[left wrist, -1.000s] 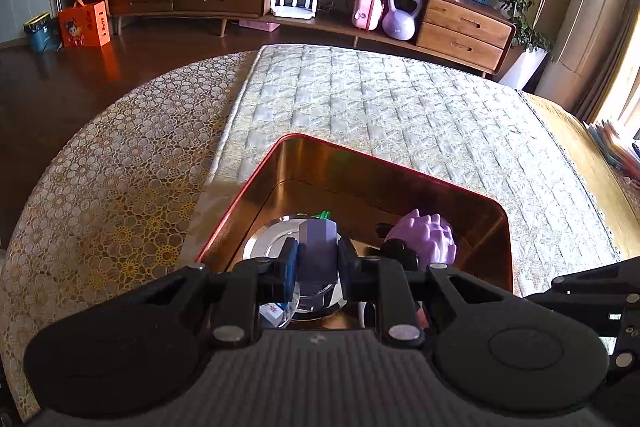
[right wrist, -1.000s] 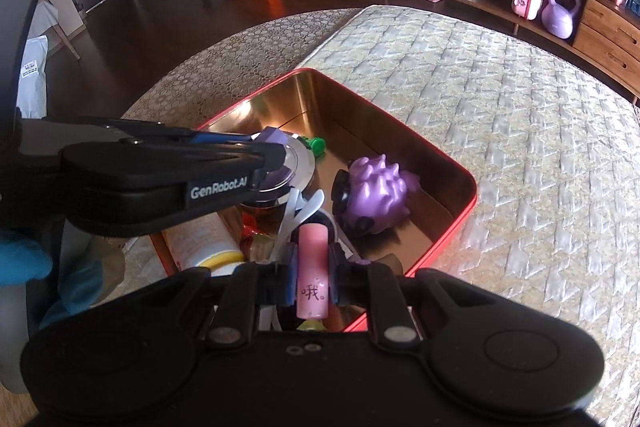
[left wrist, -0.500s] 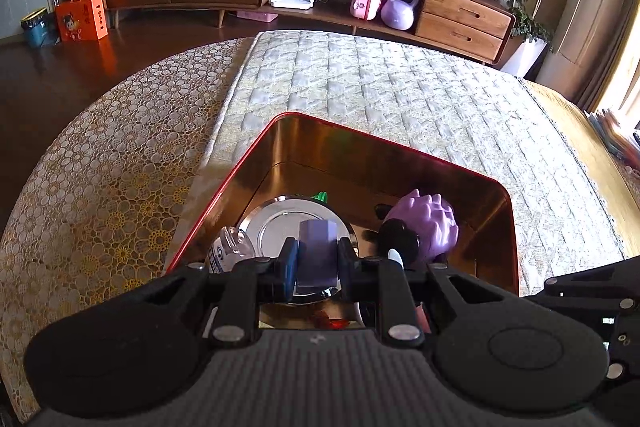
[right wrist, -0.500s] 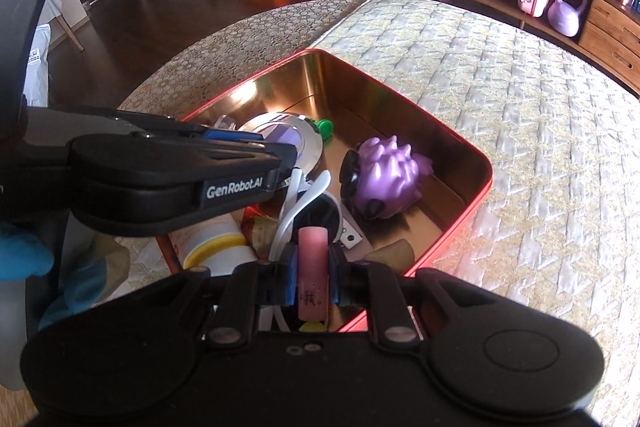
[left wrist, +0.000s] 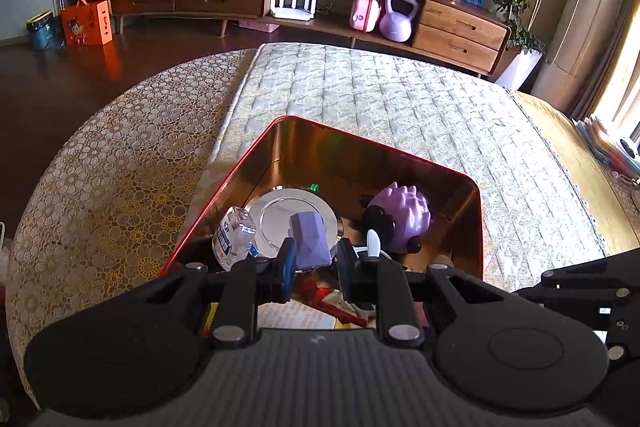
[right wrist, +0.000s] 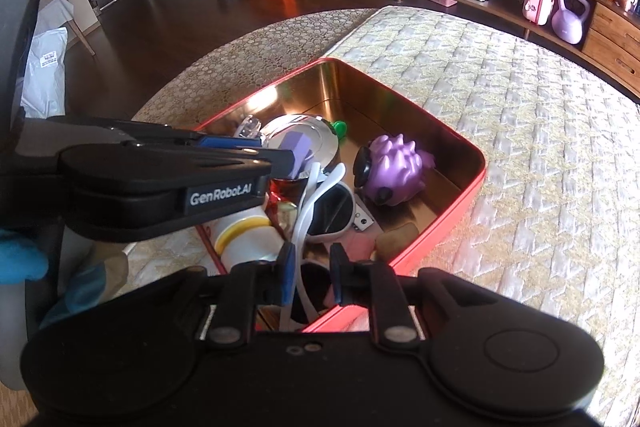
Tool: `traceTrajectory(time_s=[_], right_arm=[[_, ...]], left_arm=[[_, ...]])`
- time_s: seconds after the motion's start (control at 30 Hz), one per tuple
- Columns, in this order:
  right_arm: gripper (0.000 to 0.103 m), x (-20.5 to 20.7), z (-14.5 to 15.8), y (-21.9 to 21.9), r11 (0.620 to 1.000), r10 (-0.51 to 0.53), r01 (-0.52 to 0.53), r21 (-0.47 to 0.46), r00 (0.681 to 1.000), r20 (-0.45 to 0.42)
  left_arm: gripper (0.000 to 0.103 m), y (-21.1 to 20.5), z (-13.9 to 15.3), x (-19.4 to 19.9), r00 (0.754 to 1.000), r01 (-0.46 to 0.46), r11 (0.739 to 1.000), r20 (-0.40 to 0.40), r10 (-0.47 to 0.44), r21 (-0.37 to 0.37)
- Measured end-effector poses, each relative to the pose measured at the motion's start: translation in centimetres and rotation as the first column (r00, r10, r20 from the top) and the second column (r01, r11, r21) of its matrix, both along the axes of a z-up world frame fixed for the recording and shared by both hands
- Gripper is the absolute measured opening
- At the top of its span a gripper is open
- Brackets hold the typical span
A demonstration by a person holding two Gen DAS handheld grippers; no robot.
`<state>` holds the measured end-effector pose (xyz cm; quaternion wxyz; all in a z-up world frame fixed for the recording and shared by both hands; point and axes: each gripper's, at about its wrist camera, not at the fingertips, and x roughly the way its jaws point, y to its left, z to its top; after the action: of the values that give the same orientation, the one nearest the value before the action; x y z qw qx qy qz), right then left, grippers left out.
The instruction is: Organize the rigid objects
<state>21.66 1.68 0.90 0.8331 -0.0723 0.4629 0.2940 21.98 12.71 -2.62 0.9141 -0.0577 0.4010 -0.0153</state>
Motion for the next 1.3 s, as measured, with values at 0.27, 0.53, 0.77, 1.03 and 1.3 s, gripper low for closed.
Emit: traceTrajectory(time_s=[0.27, 0.53, 0.77, 1.03, 1.3], right_arm=[[0.021, -1.6, 2.0, -1.5, 0.998, 0.003, -0.005, 0.055, 0.999, 0.034], [0.029, -2.8, 3.3, -3.6, 0.991, 0.002, -0.010, 0.130, 0.998, 0.064], [0.052, -3.6, 4.0, -5.1, 0.977, 0.006, -0.020, 0.212, 0.998, 0.067], [0.087, -5.8, 4.9, -6.8, 0.970, 0.023, -0.061, 0.236, 0.987, 0.158], [0.103, -8.1, 5.7, -7.9, 0.966, 0.044, -0.112, 0.233, 0.959, 0.280]], left_arm=[[0.021, 0.2, 2.0, -2.8, 0.999, -0.014, 1.000, 0.041, 0.013, 0.016], [0.043, 0.2, 3.3, -5.6, 0.997, -0.019, 1.000, 0.075, 0.018, 0.013], [0.059, -0.3, 4.2, -8.2, 0.993, -0.019, 1.000, 0.114, 0.017, 0.012], [0.076, -0.8, 4.8, -11.0, 0.988, -0.035, 0.999, 0.149, 0.033, 0.013], [0.091, -1.0, 4.8, -13.1, 0.985, -0.061, 0.998, 0.164, 0.059, 0.005]])
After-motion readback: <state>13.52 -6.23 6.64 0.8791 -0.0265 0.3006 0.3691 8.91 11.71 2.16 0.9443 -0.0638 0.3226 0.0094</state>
